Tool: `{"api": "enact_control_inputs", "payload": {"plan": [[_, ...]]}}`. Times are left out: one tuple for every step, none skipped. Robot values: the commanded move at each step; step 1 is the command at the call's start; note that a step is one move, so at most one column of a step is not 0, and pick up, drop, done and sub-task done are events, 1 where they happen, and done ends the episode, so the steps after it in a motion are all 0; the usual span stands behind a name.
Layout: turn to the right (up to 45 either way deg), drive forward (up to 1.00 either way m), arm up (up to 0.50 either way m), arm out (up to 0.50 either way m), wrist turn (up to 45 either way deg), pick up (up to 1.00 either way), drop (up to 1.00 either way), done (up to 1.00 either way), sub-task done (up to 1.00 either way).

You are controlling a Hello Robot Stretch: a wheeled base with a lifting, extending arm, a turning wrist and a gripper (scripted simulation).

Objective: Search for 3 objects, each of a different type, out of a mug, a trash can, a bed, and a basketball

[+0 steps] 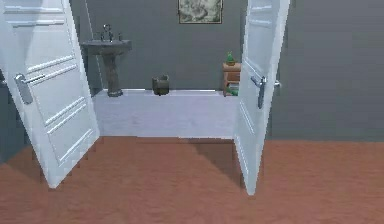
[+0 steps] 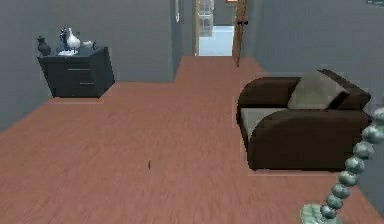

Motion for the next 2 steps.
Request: {"api": "enact_control_inputs", "payload": {"plan": [[0.0,1.00,0.00,0.00,0.0,0.00,0.00,0.00,0.00],[42.0,0.00,0.00,0.00,0.0,0.00,0.00,0.00,0.00]]}}
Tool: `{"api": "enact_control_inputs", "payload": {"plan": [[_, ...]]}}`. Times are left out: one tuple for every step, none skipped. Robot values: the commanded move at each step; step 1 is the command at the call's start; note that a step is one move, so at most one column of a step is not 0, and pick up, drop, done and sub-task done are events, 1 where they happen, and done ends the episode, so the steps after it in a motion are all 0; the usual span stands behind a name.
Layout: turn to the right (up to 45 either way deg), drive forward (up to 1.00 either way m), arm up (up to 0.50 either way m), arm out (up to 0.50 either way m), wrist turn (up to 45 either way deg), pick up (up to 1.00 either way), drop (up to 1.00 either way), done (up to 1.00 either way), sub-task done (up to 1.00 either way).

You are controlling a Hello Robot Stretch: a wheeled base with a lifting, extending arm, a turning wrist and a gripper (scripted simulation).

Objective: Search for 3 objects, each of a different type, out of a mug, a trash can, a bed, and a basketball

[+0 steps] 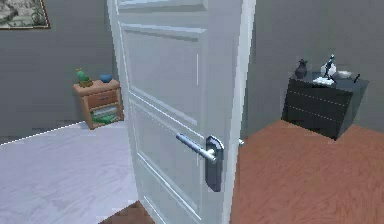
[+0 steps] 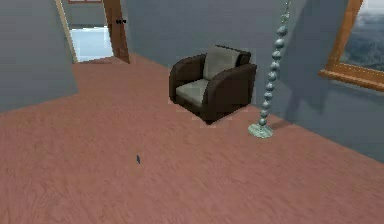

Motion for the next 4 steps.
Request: {"api": "enact_control_inputs", "payload": {"plan": [[0.0,0.05,0.00,0.00,0.0,0.00,0.00,0.00,0.00],[-42.0,0.00,0.00,0.00,0.0,0.00,0.00,0.00,0.00],[0.0,1.00,0.00,0.00,0.0,0.00,0.00,0.00,0.00],[0.0,0.40,0.00,0.00,0.0,0.00,0.00,0.00,0.00]]}}
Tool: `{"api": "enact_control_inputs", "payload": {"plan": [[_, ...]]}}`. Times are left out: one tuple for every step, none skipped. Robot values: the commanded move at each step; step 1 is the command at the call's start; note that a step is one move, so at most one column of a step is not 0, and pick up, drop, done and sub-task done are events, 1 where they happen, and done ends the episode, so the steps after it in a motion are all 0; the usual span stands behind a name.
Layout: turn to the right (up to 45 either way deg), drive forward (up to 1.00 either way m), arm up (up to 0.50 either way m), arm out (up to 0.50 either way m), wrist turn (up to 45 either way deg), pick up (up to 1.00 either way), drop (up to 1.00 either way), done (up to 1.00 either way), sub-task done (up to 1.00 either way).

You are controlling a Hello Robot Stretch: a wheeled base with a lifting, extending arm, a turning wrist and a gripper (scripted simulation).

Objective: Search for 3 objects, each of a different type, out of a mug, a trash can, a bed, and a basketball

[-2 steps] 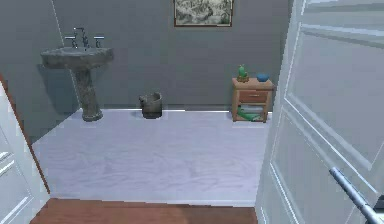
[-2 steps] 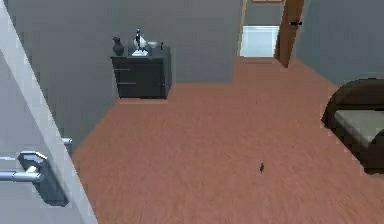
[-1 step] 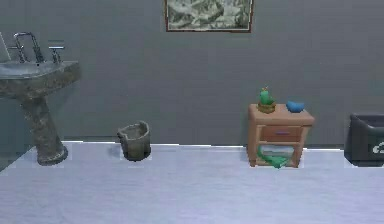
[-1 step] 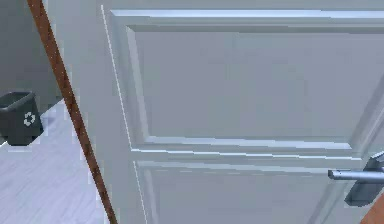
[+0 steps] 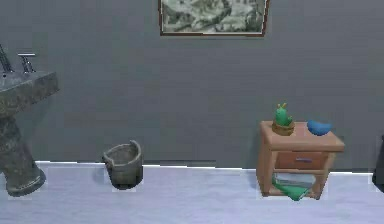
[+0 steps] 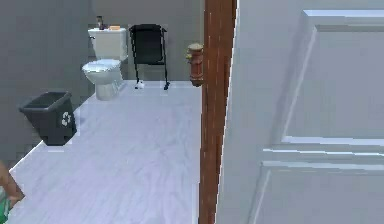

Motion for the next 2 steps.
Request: {"api": "enact_control_inputs", "payload": {"plan": [[36.0,0.00,0.00,0.00,0.0,0.00,0.00,0.00,0.00],[0.0,0.65,0.00,0.00,0.0,0.00,0.00,0.00,0.00]]}}
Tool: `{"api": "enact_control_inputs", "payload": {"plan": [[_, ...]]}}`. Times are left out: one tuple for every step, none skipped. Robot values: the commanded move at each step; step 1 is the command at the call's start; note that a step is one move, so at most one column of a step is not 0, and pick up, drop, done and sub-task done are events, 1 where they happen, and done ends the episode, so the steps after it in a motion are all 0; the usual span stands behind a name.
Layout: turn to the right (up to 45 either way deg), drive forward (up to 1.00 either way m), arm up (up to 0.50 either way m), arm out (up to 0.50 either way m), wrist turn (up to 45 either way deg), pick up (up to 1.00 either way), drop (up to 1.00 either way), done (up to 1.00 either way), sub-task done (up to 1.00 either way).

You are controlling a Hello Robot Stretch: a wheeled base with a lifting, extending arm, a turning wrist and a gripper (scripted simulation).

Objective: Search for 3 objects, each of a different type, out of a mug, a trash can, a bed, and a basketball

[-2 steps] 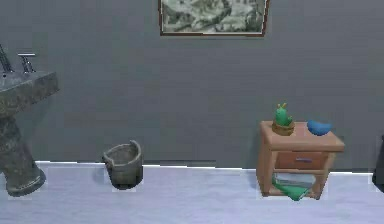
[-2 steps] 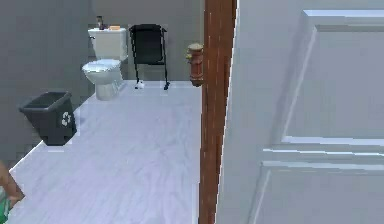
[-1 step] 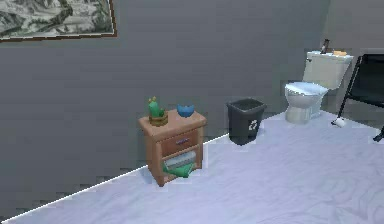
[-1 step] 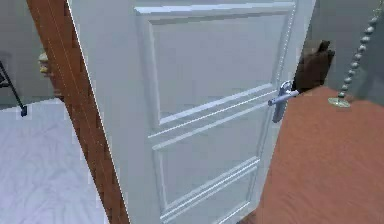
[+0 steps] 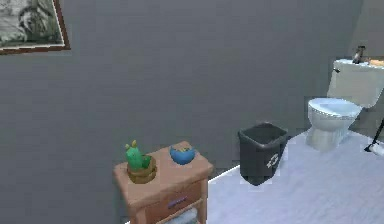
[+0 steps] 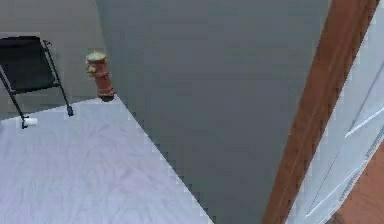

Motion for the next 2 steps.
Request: {"api": "enact_control_inputs", "payload": {"plan": [[30.0,0.00,0.00,0.00,0.0,0.00,0.00,0.00,0.00],[0.0,0.65,0.00,0.00,0.0,0.00,0.00,0.00,0.00]]}}
